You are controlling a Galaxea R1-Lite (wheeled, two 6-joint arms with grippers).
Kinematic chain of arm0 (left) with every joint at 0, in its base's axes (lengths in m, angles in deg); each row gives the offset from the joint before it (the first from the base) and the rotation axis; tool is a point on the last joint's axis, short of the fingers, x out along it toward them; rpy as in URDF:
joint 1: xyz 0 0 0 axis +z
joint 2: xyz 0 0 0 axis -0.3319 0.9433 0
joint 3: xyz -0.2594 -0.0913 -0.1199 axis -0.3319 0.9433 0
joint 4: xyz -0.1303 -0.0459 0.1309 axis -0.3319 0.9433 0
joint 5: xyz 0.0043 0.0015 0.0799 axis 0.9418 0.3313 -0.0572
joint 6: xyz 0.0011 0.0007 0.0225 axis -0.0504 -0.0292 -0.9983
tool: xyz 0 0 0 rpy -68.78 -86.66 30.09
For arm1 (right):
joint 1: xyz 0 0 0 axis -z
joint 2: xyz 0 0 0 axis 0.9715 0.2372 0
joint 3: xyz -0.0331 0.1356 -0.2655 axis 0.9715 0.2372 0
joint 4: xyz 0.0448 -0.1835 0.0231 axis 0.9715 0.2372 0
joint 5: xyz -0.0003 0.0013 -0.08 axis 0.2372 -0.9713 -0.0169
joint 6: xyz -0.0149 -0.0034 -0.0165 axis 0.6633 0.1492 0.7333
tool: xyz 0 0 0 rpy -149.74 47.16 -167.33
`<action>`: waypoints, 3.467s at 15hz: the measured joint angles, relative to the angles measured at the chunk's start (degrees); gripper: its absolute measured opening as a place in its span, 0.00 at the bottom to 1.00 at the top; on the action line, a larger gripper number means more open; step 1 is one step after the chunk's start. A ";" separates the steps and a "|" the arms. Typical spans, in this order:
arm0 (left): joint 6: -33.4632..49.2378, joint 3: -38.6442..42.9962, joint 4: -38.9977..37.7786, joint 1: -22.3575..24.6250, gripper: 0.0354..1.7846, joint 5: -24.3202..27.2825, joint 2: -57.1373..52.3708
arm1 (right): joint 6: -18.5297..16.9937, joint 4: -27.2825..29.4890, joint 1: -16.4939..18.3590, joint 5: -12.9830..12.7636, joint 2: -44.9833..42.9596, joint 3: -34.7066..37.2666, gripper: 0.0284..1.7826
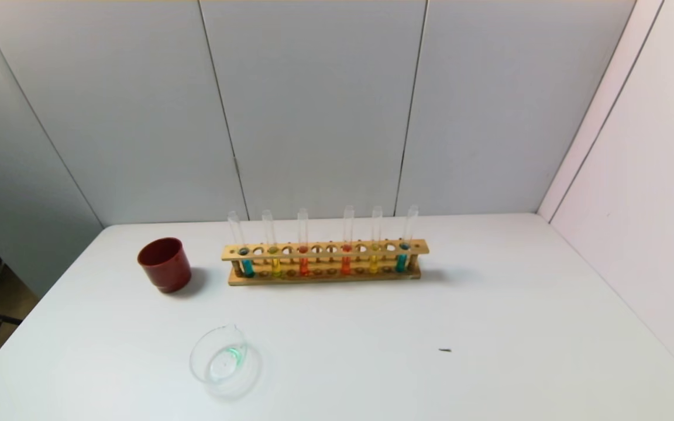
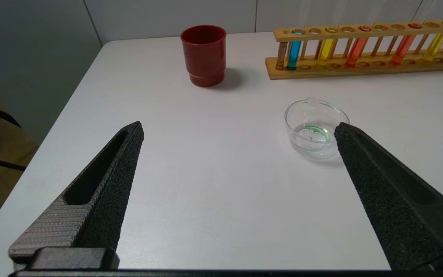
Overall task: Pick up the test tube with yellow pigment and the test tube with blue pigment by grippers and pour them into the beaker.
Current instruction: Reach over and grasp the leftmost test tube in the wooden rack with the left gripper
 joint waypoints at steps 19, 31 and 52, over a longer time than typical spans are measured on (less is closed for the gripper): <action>-2.10 -2.54 2.66 0.00 0.98 0.05 0.38 | 0.02 0.00 0.00 0.00 0.00 -0.02 0.95; -2.47 -23.09 -14.13 -4.05 0.98 6.91 44.06 | 0.02 0.00 0.00 0.00 0.00 -0.02 0.95; -0.96 -38.63 -57.54 -16.73 0.98 -7.24 106.72 | 0.02 0.00 0.00 0.00 0.00 -0.02 0.95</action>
